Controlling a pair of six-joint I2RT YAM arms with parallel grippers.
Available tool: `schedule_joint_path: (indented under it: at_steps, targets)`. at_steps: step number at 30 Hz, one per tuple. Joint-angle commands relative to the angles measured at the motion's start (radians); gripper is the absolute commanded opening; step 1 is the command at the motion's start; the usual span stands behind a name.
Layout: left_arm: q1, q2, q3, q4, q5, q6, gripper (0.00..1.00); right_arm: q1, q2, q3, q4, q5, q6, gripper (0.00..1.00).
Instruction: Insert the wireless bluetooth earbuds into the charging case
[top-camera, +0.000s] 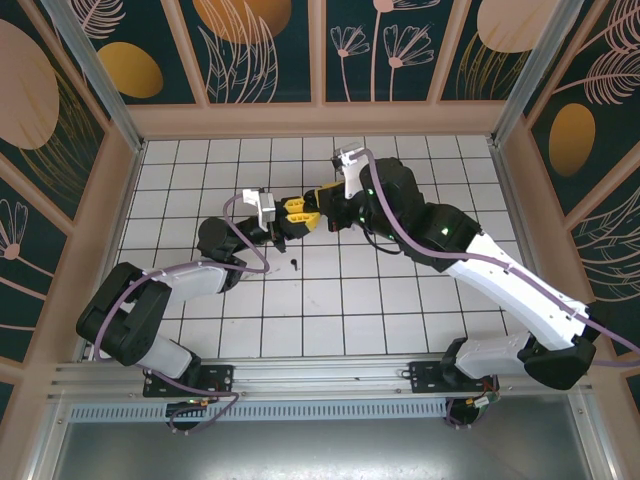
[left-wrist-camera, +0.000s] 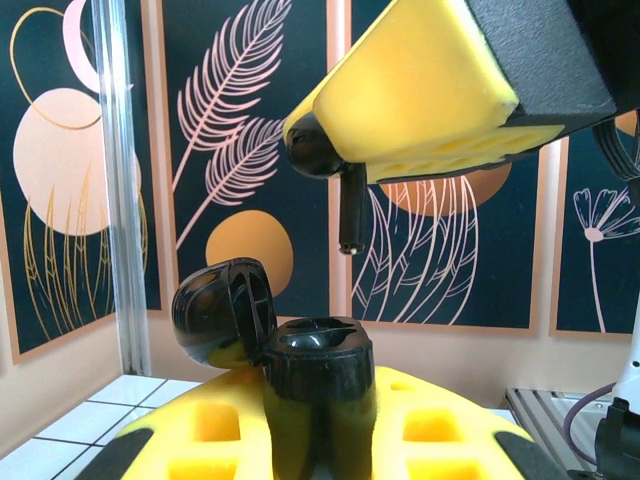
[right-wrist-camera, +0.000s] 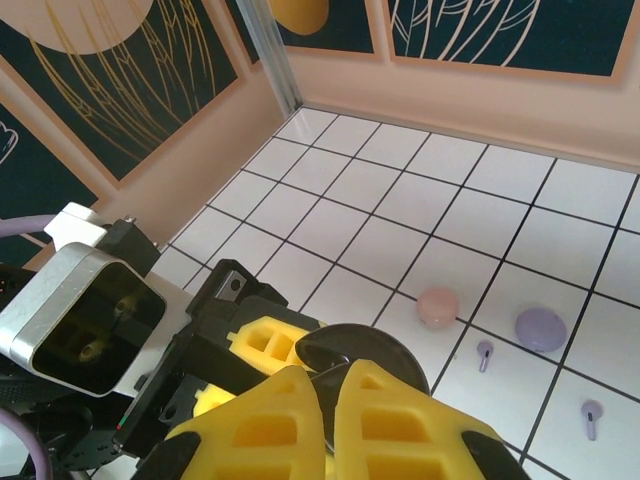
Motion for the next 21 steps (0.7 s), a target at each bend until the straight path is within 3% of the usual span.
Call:
schedule_joint_path:
  at_steps: [1,21]
  targets:
    - [-0.009,-0.002,0.029,0.022,-0.003,0.006,0.00,0.003,0.009,-0.018,0.048,-0.022,0.011,0.07]
    - [-0.018,-0.017,0.040,-0.002,0.002,0.032,0.00,-0.007,-0.011,-0.075,0.053,-0.015,0.029,0.07]
